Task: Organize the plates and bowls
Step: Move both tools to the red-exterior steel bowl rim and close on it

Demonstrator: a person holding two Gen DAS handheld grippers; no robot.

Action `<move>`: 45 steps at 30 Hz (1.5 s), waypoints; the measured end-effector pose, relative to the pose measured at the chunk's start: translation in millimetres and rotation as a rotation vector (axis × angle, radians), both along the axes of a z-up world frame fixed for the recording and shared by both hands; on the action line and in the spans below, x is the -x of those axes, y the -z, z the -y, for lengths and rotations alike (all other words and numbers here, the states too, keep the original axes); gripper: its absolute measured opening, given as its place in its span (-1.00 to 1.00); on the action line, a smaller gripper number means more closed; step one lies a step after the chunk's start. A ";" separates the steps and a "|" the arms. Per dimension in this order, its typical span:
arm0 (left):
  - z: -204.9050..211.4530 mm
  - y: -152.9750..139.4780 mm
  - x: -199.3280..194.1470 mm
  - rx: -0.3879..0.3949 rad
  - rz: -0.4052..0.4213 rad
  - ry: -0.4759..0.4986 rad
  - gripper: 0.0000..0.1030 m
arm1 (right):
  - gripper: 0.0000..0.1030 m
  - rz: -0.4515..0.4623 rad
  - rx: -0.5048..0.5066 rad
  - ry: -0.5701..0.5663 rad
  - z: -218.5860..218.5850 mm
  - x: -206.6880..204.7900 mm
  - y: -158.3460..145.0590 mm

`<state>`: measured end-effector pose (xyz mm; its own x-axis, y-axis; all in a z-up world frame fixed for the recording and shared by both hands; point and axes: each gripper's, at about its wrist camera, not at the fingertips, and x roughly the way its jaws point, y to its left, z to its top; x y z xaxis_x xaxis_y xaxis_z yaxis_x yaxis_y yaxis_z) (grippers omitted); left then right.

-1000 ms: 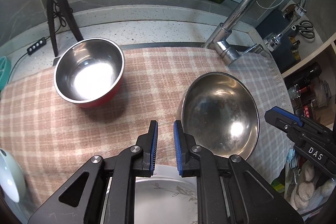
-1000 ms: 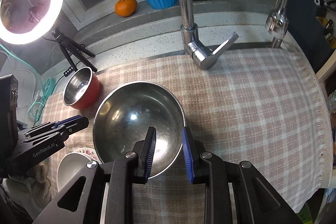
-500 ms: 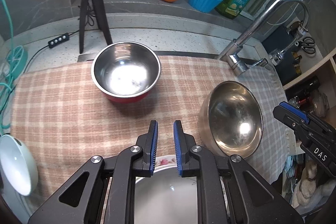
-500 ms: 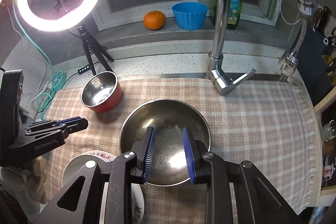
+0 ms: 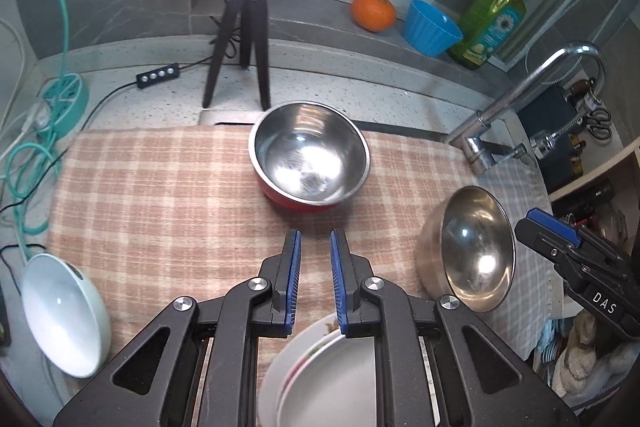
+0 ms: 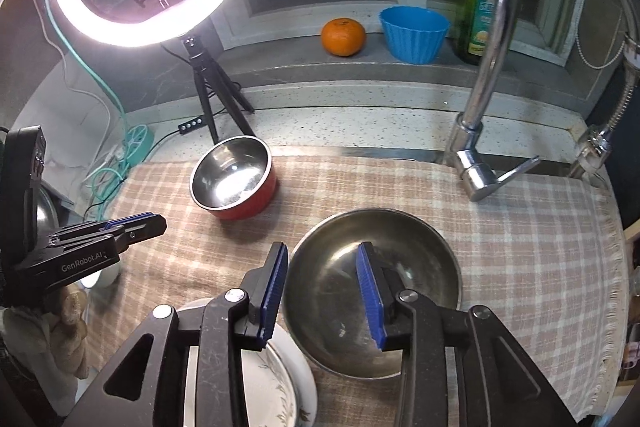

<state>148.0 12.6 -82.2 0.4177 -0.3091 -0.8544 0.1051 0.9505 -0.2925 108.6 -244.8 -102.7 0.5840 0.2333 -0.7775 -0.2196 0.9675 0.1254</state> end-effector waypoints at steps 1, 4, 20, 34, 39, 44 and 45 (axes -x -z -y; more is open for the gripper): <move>-4.7 -0.8 -1.0 0.002 0.001 -0.009 -0.74 | -0.37 -0.004 -0.009 -0.005 -1.7 -2.0 0.0; -18.1 -2.6 -4.0 0.007 0.005 -0.036 -0.74 | -0.36 -0.028 -0.058 -0.024 -5.0 -9.6 0.0; -42.2 18.0 -44.1 0.057 -0.043 -0.124 -0.64 | -0.36 -0.165 -0.181 -0.030 -25.0 -79.7 20.7; -32.7 46.0 -76.5 0.044 -0.106 -0.120 -0.64 | -0.36 -0.225 -0.170 -0.090 -61.2 -127.9 48.5; -32.5 49.6 -81.7 0.040 -0.113 -0.122 -0.64 | -0.36 -0.243 -0.144 -0.099 -72.8 -137.7 57.8; -30.0 53.7 -85.6 0.031 -0.121 -0.116 -0.64 | -0.36 -0.263 -0.123 -0.099 -79.0 -145.0 67.6; -29.7 54.7 -86.1 0.030 -0.123 -0.116 -0.64 | -0.36 -0.265 -0.121 -0.099 -79.4 -145.8 68.8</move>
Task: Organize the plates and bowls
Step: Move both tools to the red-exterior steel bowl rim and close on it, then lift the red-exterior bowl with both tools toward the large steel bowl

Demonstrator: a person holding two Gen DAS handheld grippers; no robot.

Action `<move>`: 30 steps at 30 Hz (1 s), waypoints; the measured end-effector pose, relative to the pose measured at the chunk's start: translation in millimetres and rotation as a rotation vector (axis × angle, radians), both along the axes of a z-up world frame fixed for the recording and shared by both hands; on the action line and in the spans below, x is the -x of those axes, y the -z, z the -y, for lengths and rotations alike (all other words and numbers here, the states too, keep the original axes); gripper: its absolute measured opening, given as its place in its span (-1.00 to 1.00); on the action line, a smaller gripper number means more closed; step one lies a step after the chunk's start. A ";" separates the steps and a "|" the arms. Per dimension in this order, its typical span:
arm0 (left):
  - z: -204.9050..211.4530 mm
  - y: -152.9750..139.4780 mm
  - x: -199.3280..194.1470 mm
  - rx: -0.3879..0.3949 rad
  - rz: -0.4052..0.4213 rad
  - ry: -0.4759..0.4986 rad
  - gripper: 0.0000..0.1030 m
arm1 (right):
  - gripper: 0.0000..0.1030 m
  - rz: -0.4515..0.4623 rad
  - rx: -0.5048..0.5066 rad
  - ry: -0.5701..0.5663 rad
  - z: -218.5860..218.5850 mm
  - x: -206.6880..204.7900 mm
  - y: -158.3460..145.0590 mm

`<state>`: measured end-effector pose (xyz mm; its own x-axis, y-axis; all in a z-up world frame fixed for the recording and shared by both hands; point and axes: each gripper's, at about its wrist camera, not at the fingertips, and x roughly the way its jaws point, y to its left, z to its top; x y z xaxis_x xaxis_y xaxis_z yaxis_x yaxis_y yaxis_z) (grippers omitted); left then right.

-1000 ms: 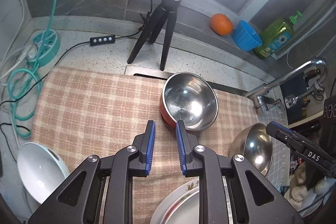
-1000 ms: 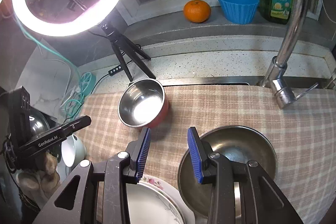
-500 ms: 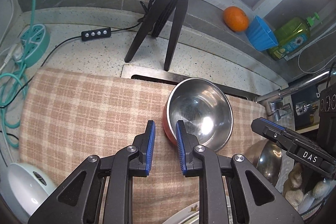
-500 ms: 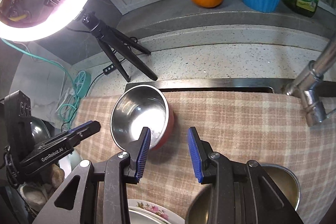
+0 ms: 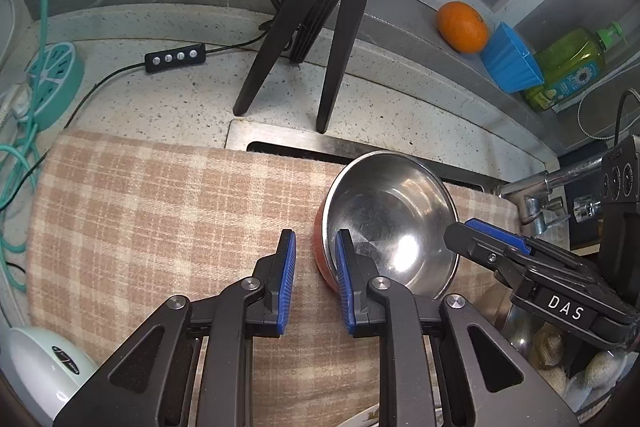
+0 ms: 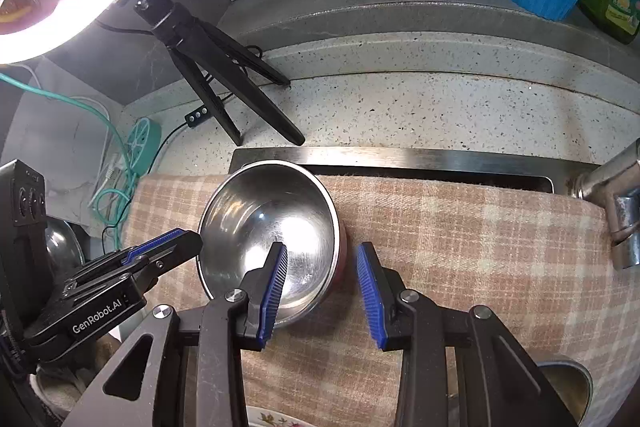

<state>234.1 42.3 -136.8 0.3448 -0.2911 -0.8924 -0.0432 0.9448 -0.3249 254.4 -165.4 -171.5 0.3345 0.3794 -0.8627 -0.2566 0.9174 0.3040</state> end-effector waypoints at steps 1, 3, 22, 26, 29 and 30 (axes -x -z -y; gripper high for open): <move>0.5 0.6 -0.3 -0.001 -0.001 0.001 -0.64 | -0.36 -0.002 0.003 0.000 -0.7 -1.1 0.8; 1.4 1.8 -1.4 -0.006 -0.003 0.005 -0.64 | -0.36 -0.007 0.010 0.005 -1.0 -3.4 3.3; 19.7 8.0 -7.1 -0.058 0.001 0.049 -0.87 | -0.82 -0.025 0.067 -0.013 -8.2 -3.3 14.0; 21.7 4.1 -4.7 -0.061 0.011 0.048 -0.87 | -0.83 -0.030 0.064 -0.006 -7.4 -1.9 14.4; 20.7 -1.4 0.3 -0.065 0.023 0.048 -0.87 | -0.83 -0.037 0.051 0.000 -5.6 2.4 12.9; 19.9 -3.5 2.6 -0.065 0.028 0.048 -0.87 | -0.83 -0.034 0.050 -0.001 -5.6 5.2 11.1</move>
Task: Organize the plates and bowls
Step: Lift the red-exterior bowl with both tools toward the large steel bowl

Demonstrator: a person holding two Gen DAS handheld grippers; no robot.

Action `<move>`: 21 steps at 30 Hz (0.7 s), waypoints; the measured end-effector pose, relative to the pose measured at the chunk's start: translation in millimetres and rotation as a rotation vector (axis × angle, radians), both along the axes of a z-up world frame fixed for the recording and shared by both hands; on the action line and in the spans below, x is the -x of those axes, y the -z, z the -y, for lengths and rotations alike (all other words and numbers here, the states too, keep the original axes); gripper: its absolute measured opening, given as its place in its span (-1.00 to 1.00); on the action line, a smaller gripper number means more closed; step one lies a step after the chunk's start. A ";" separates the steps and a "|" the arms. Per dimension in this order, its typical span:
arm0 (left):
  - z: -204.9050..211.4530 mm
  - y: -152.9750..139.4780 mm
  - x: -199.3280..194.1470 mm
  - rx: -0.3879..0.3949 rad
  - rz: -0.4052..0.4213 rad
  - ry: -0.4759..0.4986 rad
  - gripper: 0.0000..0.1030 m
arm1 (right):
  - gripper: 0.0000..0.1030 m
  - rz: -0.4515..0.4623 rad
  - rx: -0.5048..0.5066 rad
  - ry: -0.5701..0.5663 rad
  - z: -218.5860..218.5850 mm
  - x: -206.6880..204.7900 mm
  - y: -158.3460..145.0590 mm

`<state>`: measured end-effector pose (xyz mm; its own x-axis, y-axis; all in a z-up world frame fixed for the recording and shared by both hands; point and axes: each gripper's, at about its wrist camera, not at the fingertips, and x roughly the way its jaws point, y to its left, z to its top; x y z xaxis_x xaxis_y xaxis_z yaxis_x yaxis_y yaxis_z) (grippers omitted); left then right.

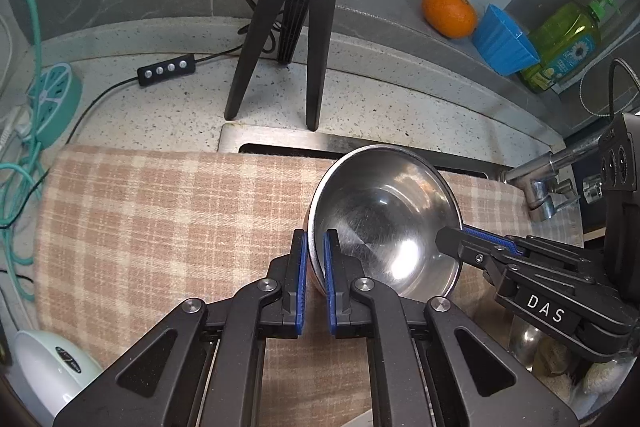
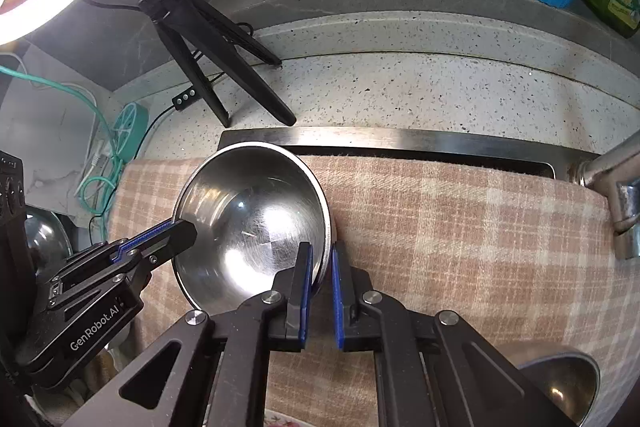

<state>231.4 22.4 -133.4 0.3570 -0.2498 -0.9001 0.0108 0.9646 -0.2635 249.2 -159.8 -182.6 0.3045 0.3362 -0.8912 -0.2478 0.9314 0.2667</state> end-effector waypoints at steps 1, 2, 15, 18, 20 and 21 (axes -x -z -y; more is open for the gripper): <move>-0.4 -2.6 2.3 0.002 0.005 -0.001 -0.87 | -0.83 0.003 0.001 -0.001 -0.4 2.2 -1.6; -0.8 -5.5 4.7 0.004 0.010 -0.001 -0.87 | -0.83 0.010 0.000 -0.003 -0.3 5.5 -4.5; 5.1 -55.1 39.7 0.023 0.097 0.030 -0.87 | -0.83 0.073 -0.021 -0.015 13.6 43.5 -51.3; 11.2 -63.7 46.2 0.028 0.110 0.042 -0.87 | -0.83 0.087 -0.019 -0.014 19.4 53.5 -60.0; 15.3 -69.4 52.0 0.032 0.117 0.052 -0.87 | -0.83 0.095 -0.018 -0.014 23.3 60.8 -65.8; 17.8 -72.0 54.4 0.033 0.120 0.057 -0.87 | -0.83 0.098 -0.018 -0.012 25.0 64.0 -67.6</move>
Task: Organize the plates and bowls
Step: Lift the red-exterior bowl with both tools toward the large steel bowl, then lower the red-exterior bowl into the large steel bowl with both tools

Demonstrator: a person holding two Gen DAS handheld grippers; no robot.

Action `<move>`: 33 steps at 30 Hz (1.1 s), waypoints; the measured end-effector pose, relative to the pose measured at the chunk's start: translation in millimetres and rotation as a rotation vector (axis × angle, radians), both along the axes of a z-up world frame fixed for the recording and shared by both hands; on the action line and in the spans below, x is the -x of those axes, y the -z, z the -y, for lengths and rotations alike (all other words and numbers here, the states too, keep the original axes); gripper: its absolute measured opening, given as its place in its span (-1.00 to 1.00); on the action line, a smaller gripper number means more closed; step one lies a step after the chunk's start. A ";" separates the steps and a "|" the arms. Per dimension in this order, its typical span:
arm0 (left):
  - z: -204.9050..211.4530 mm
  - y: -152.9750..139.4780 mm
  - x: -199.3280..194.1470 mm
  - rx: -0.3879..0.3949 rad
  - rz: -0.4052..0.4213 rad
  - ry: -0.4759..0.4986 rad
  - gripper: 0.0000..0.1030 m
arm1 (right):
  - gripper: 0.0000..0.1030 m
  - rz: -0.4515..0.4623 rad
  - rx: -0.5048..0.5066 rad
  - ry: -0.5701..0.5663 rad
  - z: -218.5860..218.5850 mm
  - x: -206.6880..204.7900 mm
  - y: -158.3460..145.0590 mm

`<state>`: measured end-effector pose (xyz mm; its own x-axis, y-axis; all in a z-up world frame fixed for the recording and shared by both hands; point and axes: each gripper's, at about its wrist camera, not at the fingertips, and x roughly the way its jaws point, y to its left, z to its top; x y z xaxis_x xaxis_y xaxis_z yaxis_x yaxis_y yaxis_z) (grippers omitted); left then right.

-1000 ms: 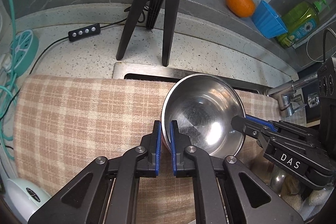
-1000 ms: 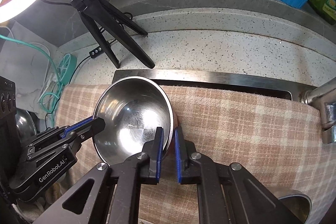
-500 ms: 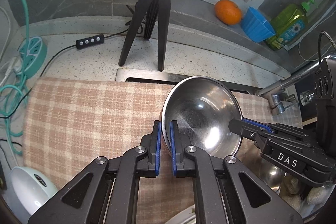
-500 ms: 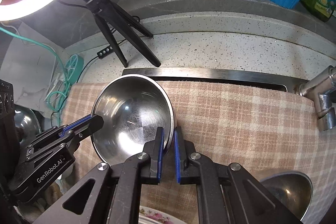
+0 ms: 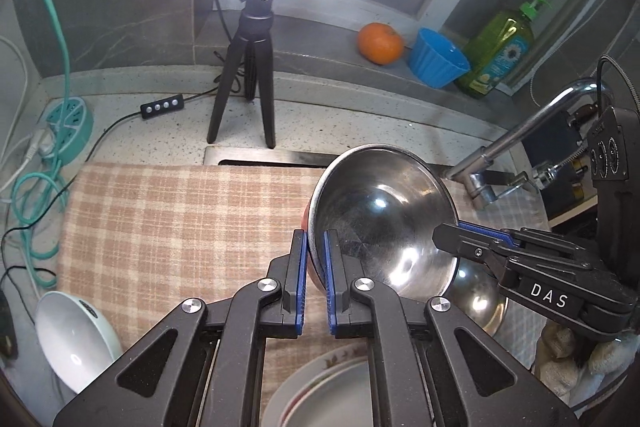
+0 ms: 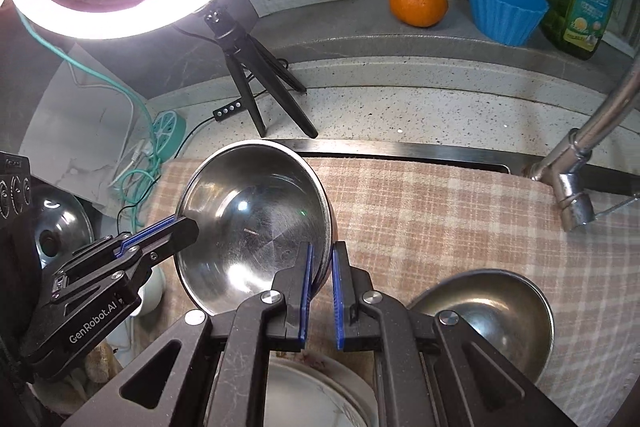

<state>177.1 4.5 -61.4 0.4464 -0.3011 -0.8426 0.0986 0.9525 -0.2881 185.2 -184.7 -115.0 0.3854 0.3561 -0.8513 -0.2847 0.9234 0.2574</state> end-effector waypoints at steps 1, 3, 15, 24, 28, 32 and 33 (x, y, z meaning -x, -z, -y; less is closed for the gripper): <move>3.1 -2.5 2.8 0.000 0.003 0.005 -0.87 | -0.83 0.001 0.000 0.002 2.1 2.2 -1.8; 10.0 -6.8 8.1 -0.001 0.011 0.018 -0.87 | -0.83 0.007 0.000 0.008 8.4 9.3 -6.4; 65.3 -12.4 28.7 0.011 0.022 0.116 -0.87 | -0.83 0.025 0.021 0.074 63.4 45.7 -17.9; 106.5 -2.7 33.5 0.017 -0.007 0.182 -0.87 | -0.83 0.008 0.042 0.130 107.4 59.1 -9.2; 121.6 4.9 34.3 0.004 -0.021 0.204 -0.87 | -0.83 -0.002 0.048 0.150 121.8 61.7 -1.5; 130.4 14.8 33.6 -0.007 -0.045 0.215 -0.87 | -0.83 -0.019 0.057 0.164 132.0 61.4 11.1; 131.9 17.1 33.4 -0.009 -0.051 0.216 -0.87 | -0.83 -0.022 0.060 0.166 133.7 61.5 13.9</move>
